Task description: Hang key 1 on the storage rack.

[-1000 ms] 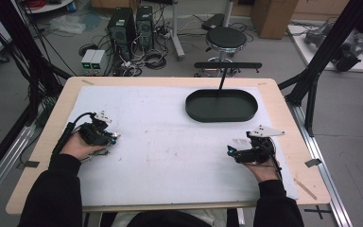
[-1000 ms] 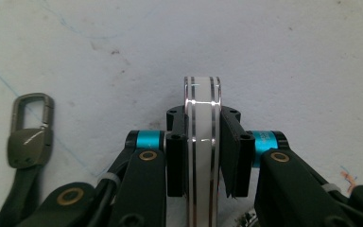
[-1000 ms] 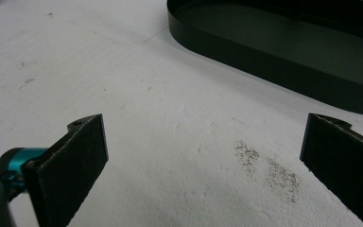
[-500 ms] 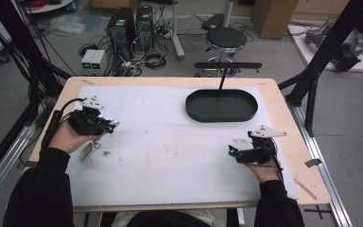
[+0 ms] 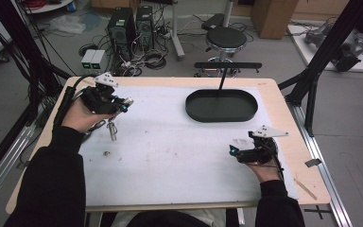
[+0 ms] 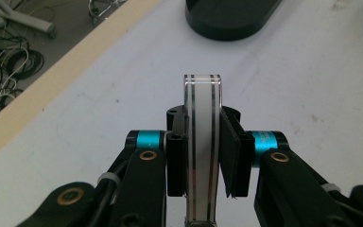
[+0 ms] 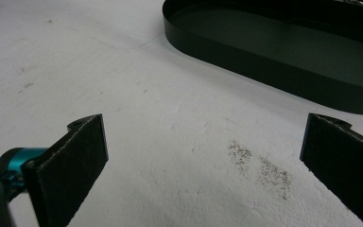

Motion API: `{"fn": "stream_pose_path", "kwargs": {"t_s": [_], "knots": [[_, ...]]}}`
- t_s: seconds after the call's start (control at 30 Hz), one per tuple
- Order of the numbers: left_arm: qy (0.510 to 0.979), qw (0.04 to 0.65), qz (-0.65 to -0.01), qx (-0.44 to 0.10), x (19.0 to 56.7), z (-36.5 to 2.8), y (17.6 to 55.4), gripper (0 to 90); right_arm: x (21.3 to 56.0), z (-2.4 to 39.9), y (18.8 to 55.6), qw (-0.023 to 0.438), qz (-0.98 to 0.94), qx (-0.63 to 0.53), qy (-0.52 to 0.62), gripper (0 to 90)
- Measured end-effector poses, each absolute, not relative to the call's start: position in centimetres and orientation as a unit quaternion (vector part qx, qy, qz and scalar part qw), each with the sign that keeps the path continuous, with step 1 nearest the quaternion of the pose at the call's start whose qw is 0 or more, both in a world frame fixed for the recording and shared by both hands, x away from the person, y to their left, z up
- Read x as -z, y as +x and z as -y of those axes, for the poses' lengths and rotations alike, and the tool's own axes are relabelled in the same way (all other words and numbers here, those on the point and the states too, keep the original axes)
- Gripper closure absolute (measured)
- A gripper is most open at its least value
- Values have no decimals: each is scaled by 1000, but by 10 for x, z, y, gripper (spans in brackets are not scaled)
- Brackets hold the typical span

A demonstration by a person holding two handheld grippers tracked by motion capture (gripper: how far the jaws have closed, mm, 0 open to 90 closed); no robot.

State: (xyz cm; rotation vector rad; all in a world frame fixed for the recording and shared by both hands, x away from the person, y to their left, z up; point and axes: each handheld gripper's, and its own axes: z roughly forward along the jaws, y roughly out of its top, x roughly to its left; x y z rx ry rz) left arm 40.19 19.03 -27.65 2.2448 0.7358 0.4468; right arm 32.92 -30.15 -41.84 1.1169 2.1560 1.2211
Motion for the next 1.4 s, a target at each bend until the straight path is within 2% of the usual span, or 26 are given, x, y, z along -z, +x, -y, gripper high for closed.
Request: {"fn": "stream_pose_path", "kwargs": {"t_s": [0.27,0.73,1.2,1.4], "knots": [[863,380,-280,-181,253,-165,424,742,420,303,331,203,-776,-439,405,7],[851,406,-265,-203,236,-121,456,741,417,306,329,201,-766,-453,409,7],[858,392,-254,-212,223,-93,481,742,418,308,328,200,-766,-447,416,7],[848,413,-247,-221,212,-66,487,742,418,311,330,201,-762,-451,419,6]]}}
